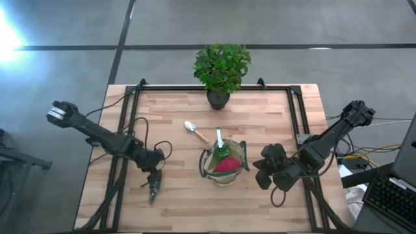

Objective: Pick & Place Garden tools in Gardening bag
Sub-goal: Put the green shear scissors into the gardening bag

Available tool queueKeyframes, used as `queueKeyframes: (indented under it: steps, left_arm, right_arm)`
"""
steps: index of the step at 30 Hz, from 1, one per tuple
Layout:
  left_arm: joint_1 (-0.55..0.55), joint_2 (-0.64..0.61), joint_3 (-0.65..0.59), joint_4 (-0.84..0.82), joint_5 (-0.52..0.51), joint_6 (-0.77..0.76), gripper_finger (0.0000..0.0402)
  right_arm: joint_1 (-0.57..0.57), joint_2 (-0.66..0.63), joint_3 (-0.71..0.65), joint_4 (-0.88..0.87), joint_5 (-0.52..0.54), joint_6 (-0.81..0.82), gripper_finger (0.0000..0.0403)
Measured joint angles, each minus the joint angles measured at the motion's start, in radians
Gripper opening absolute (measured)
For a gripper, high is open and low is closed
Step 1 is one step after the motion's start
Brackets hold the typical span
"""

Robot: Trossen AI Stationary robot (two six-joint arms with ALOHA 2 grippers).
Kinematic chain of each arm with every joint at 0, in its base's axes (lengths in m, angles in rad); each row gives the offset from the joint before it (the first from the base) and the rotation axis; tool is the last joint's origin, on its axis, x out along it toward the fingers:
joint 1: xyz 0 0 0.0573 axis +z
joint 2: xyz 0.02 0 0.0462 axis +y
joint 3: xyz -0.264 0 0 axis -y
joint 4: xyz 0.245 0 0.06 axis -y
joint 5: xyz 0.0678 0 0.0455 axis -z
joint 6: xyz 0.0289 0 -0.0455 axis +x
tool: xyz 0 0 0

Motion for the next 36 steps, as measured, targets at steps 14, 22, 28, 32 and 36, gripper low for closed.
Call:
queueKeyframes:
  steps: [14,22,28,32,36]
  left_arm:
    - [-0.031,0.183,0.003,0.161,0.004,-0.016,0.0291]
    - [-0.031,0.308,0.008,0.191,-0.062,-0.044,0.0284]
    - [-0.031,0.356,0.012,0.196,-0.107,-0.067,0.0257]
    - [-0.031,0.348,0.011,0.18,-0.121,0.002,0.0231]
    - [-0.031,0.348,0.017,0.154,-0.133,0.175,0.02]
  right_arm:
    - [0.0,0.0,0.0,-0.002,0.003,-0.002,0.0008]
    - [0.0,0.0,0.0,-0.002,0.003,-0.002,0.0008]
    - [0.0,0.0,0.0,-0.002,0.007,-0.002,0.0008]
    - [0.0,0.0,0.0,-0.001,0.007,-0.001,0.0008]
    - [0.0,0.0,0.0,0.0,0.007,-0.001,0.0008]
